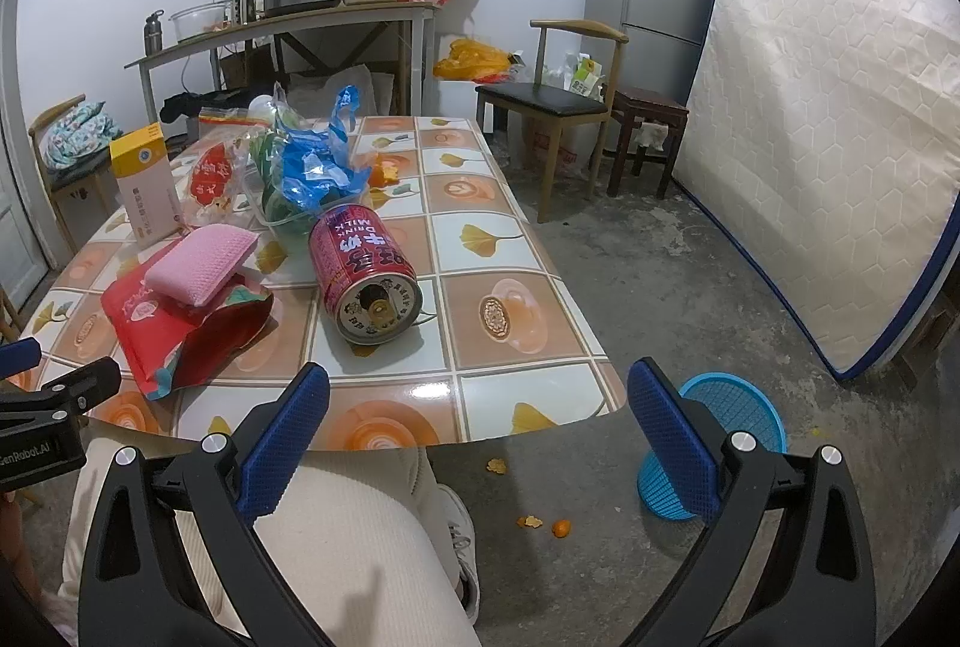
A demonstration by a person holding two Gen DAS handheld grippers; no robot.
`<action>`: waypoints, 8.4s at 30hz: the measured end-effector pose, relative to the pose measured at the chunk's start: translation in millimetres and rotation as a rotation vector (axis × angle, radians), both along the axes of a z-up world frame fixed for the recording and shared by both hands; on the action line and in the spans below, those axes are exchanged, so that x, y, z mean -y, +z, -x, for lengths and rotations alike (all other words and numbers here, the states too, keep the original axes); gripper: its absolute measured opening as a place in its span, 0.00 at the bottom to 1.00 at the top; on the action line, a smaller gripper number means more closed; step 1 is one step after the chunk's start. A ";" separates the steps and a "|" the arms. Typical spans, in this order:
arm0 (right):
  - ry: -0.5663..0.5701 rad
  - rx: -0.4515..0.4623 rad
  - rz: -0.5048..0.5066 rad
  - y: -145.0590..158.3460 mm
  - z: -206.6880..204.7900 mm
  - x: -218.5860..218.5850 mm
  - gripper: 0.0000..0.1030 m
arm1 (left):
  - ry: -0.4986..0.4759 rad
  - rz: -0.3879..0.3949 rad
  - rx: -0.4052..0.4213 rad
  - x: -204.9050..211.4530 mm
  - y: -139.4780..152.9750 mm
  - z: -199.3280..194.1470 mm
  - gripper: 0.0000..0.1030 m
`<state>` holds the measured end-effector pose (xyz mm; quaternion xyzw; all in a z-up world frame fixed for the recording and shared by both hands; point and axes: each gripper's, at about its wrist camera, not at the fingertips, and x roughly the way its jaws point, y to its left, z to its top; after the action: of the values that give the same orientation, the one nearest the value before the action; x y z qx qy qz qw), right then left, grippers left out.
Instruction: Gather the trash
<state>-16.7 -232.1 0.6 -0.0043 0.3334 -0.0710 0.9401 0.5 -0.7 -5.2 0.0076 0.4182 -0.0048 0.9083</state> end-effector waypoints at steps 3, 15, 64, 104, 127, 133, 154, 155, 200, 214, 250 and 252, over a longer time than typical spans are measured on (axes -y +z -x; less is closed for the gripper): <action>0.001 -0.001 0.000 0.9 2.0 2.8 0.94 | 0.000 0.000 -0.001 -0.3 -0.5 0.1 0.92; 0.000 -0.002 0.001 -1.5 -1.7 4.4 0.94 | 0.011 -0.005 -0.027 -2.1 -4.1 -3.5 0.92; 0.178 0.180 -0.069 33.5 -47.1 -21.1 0.94 | -0.074 0.414 0.071 -55.0 -5.7 -12.1 0.92; 0.865 -0.527 0.184 -37.7 -213.5 -205.5 0.84 | -0.153 0.707 -0.140 -122.3 -73.7 -62.2 0.38; 0.540 -0.540 -0.293 -29.1 -170.6 -131.0 0.57 | -0.049 0.549 -0.112 -147.3 -62.8 -48.0 0.53; 0.650 -0.468 -0.246 -23.0 -168.3 -164.7 0.77 | 0.004 0.361 -0.093 -142.7 -57.0 -53.2 0.69; 0.887 -0.451 0.042 -35.3 -152.0 -218.3 0.82 | 0.096 0.321 -0.025 -194.0 -40.3 -50.3 0.81; 0.885 -0.439 0.082 -38.2 -150.2 -222.3 0.82 | 0.096 0.335 -0.030 -196.8 -40.0 -51.9 0.78; 0.815 -0.281 -0.368 -9.5 -74.8 -113.7 0.71 | -0.016 0.604 -0.176 -145.2 -8.5 10.6 0.01; 0.325 0.175 -0.555 69.0 12.8 120.6 0.71 | -0.590 0.581 -0.135 34.1 92.0 -62.6 0.01; -0.817 -0.271 -0.889 -287.1 4.0 507.6 0.80 | -0.791 0.156 -0.706 558.4 -158.4 -199.0 0.55; -0.822 -0.262 -0.891 -288.0 9.6 504.3 0.80 | -0.801 0.164 -0.685 552.5 -147.6 -202.8 0.55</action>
<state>-26.3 -736.4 -287.4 0.5088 0.4180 -0.2802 0.6985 203.2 -553.1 -152.8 0.0939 0.6534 -0.3861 0.6444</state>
